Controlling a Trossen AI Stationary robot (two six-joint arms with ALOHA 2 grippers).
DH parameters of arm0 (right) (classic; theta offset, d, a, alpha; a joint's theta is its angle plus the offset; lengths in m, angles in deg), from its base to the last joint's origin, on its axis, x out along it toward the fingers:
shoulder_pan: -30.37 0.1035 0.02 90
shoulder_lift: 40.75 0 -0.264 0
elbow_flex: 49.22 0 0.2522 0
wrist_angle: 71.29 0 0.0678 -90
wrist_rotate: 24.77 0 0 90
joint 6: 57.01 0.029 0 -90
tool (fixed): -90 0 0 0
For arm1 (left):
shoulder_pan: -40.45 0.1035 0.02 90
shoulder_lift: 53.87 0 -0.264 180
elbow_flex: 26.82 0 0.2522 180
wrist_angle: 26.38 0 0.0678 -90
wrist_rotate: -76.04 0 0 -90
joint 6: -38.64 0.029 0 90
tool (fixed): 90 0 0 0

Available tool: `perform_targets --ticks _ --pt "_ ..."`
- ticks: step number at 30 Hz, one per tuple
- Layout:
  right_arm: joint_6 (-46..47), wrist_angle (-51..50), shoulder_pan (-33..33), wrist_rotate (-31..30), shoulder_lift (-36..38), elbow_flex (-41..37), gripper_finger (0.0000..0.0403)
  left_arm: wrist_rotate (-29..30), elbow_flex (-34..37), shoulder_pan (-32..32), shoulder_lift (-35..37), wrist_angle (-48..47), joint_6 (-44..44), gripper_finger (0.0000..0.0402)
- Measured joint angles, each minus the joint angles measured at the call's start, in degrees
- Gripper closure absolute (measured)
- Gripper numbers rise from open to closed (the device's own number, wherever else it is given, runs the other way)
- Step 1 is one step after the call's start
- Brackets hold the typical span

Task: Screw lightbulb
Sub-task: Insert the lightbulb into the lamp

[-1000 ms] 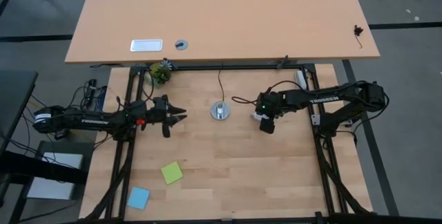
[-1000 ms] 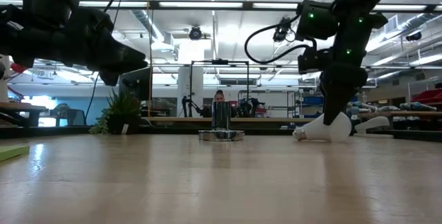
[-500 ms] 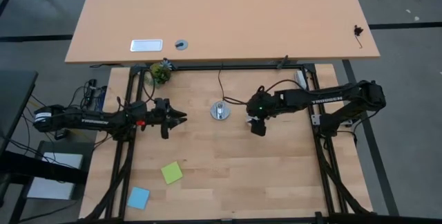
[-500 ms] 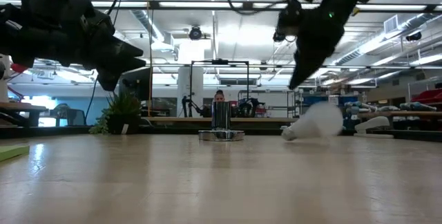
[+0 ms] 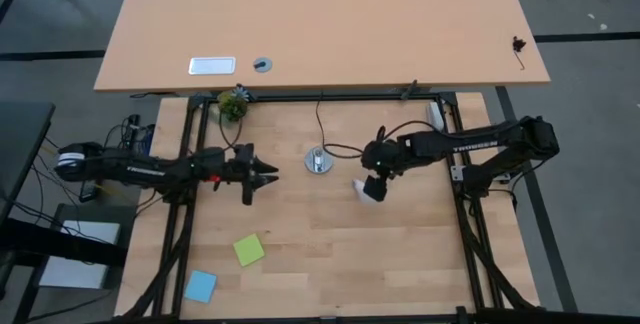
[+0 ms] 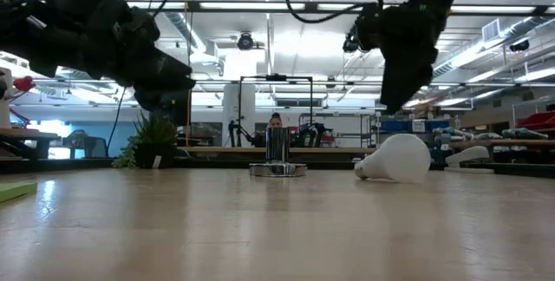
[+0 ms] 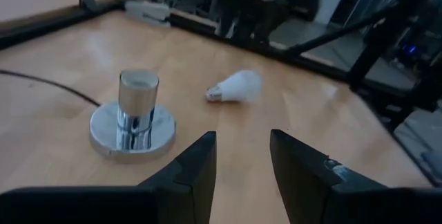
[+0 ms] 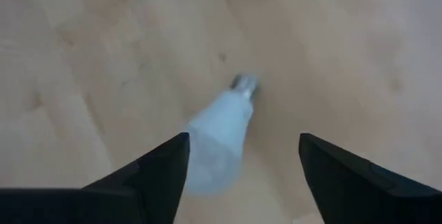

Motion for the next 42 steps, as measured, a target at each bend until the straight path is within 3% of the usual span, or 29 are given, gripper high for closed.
perform_targets --ticks 9,18,27,33,42 --pt "13.04 7.08 5.81 -2.09 -0.78 -0.51 0.0048 -1.54 -4.8 0.0 -12.91 2.84 0.22 0.0258" --pt "23.13 10.06 8.38 -4.99 -9.84 -0.58 0.0042 -2.36 -7.32 0.0 -17.91 5.39 1.55 0.0258" --pt "24.21 11.53 8.37 -5.02 -16.01 -0.58 0.0042 -2.32 -7.34 0.0 -17.87 5.76 1.32 0.0258" --pt "21.72 11.21 8.27 -5.9 -16.78 -0.6 0.0062 -2.27 -7.34 0.0 -17.87 5.91 1.23 0.0258" --pt "16.26 9.81 8.22 -6.31 -16.41 0.9 0.0134 -2.36 -7.34 0.0 -17.85 6.54 1.29 0.0258"
